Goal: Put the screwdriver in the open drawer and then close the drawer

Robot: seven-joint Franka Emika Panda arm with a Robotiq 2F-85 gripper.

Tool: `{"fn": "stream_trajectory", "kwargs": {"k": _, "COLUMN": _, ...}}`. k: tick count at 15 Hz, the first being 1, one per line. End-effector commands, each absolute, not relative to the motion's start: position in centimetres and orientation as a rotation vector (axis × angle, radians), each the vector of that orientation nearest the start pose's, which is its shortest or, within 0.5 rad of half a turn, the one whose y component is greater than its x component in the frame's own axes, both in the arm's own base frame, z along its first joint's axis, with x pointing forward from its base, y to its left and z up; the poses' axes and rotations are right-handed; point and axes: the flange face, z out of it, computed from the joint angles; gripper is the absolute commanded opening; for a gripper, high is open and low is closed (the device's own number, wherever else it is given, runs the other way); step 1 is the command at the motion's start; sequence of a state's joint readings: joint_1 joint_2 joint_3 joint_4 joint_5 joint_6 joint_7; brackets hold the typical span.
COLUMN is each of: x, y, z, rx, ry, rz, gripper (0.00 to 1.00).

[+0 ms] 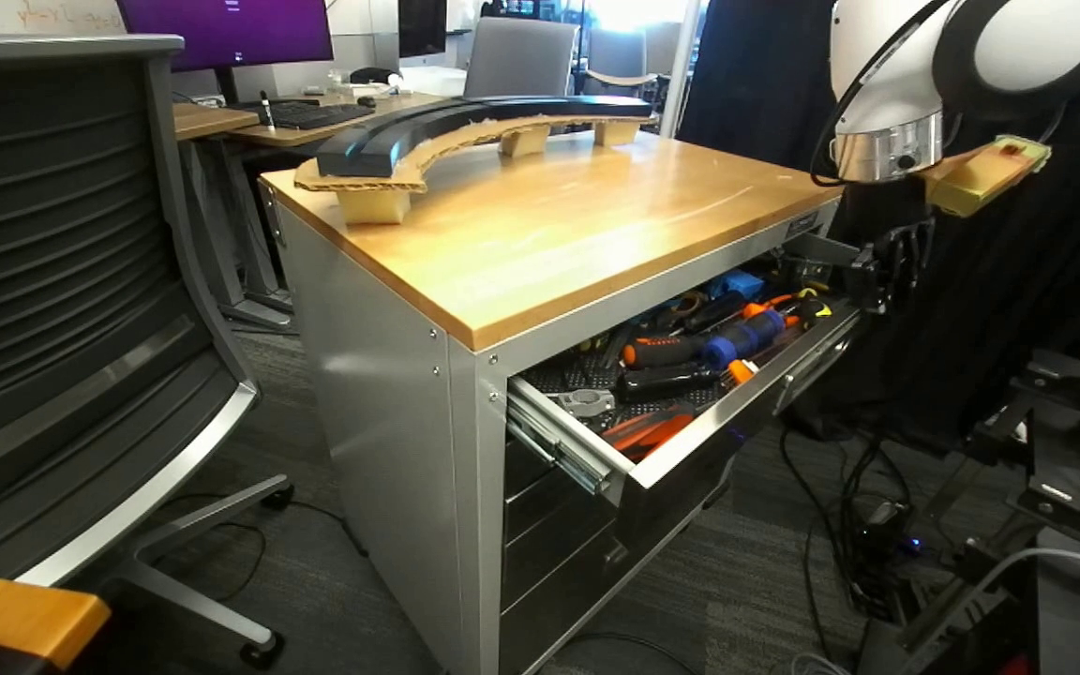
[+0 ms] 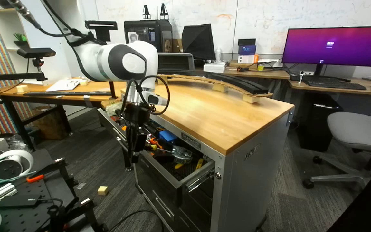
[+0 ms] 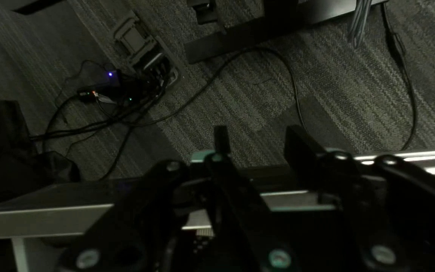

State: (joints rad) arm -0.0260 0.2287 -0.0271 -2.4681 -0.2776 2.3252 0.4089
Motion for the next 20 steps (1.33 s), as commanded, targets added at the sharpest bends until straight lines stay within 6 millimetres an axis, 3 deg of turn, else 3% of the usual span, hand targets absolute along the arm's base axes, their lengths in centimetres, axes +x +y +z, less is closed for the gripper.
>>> {"fn": "stream_trajectory", "kwargs": {"k": 1, "x": 45.9, "y": -2.6, "z": 17.2, "rx": -3.302, "ry": 0.479, "rz": 0.300, "gripper": 0.12}}
{"fn": "stream_trajectory", "kwargs": {"k": 3, "x": 46.5, "y": -1.9, "z": 17.7, "rx": -3.301, "ry": 0.488, "rz": 0.162, "gripper": 0.01}}
{"fn": "stream_trajectory", "kwargs": {"k": 10, "x": 49.5, "y": -1.1, "z": 18.0, "rx": -3.267, "ry": 0.505, "rz": -0.366, "gripper": 0.00}}
{"fn": "stream_trajectory", "kwargs": {"k": 15, "x": 50.4, "y": -1.2, "z": 19.0, "rx": -3.181, "ry": 0.562, "rz": -0.651, "gripper": 0.00}}
{"fn": "stream_trajectory", "kwargs": {"k": 16, "x": 50.4, "y": -1.5, "z": 19.8, "rx": -3.161, "ry": 0.580, "rz": -0.698, "gripper": 0.26}}
{"fn": "stream_trajectory", "kwargs": {"k": 17, "x": 49.9, "y": -1.7, "z": 20.5, "rx": -3.143, "ry": 0.597, "rz": -0.725, "gripper": 0.27}}
{"fn": "stream_trajectory", "kwargs": {"k": 20, "x": 47.4, "y": -2.6, "z": 23.8, "rx": -3.149, "ry": 0.650, "rz": -0.764, "gripper": 0.47}}
